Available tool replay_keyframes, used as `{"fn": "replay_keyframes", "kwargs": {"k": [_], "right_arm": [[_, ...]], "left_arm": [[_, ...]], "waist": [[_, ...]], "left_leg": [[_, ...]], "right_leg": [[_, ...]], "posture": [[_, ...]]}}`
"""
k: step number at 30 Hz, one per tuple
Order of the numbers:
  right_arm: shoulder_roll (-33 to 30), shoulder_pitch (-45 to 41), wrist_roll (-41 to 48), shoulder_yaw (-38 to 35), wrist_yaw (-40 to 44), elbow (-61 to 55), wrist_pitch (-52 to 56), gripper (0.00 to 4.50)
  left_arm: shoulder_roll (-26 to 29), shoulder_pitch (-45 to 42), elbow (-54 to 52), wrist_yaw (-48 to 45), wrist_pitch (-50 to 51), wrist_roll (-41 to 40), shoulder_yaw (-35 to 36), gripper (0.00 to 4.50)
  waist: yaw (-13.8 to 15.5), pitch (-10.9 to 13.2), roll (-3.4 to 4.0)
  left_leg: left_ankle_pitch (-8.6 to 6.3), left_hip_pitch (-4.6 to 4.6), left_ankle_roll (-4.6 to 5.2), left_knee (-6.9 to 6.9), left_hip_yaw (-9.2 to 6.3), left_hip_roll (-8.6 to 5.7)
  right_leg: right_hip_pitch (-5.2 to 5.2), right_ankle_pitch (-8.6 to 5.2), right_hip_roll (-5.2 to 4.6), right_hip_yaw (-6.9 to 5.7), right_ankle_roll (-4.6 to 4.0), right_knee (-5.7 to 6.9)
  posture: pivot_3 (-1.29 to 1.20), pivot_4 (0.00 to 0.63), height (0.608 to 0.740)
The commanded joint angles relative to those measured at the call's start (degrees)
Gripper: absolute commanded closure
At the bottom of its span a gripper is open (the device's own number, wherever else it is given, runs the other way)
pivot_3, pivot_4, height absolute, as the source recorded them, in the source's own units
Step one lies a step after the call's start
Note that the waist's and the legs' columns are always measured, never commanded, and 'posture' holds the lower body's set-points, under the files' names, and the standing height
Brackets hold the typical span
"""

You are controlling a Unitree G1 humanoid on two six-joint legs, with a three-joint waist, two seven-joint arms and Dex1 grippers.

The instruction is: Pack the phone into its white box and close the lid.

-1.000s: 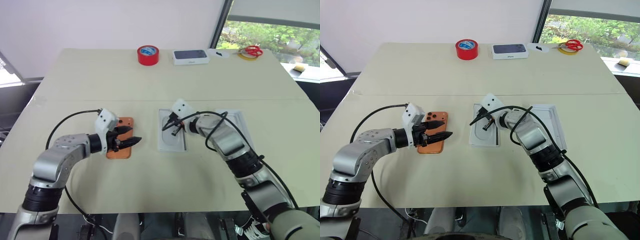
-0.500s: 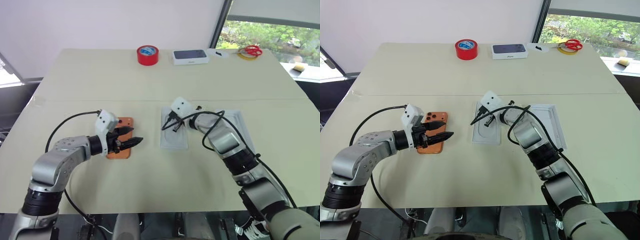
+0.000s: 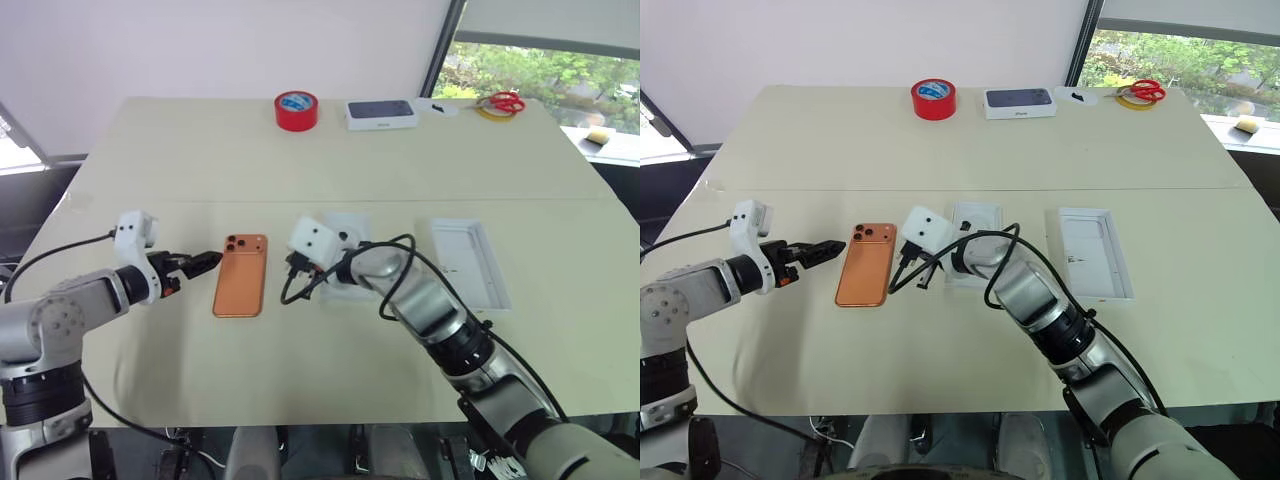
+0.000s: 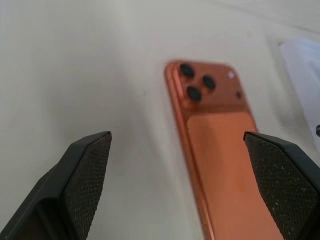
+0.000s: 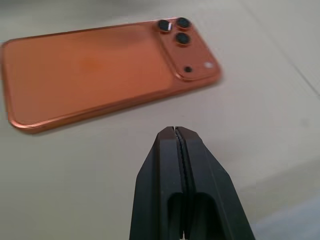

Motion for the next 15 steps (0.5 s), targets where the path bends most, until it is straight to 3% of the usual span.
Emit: {"fn": "replay_keyframes", "kwargs": {"k": [1, 8, 15], "right_arm": [[0.31, -2.09, -2.43, 3.18, 0.70, 2.37, -0.24, 4.50], [2.22, -2.73, -2.83, 4.79, 1.77, 5.17, 1.10, 4.50], [1.99, -2.46, -4.04, 5.23, 2.46, 4.92, 0.59, 4.50]], "left_arm": [[0.41, -1.34, -0.81, 0.70, 6.54, -1.98, 0.52, 0.07], [-6.18, -1.93, -3.01, 3.24, 13.21, -3.01, 1.96, 0.07], [-12.69, -1.61, -6.75, 4.40, 15.59, -4.18, -1.52, 0.07]], "waist": [[-0.06, 0.00, 0.00], [-0.05, -0.04, -0.01], [0.08, -0.13, 0.00]], "left_leg": [[0.01, 0.00, -0.02, -0.01, 0.00, 0.00], [0.11, 0.06, -0.20, -0.04, 0.01, 0.00], [0.11, 0.12, -0.20, -0.03, 0.00, -0.04]], "right_leg": [[0.00, 0.00, 0.00, 0.00, 0.00, 0.00], [0.06, 0.00, 0.00, 0.01, 0.00, 0.00], [0.15, 0.00, -0.06, 0.00, 0.00, -0.02]], "posture": [[0.00, 0.150, 0.730], [0.00, 0.150, 0.730], [0.00, 0.150, 0.730]]}}
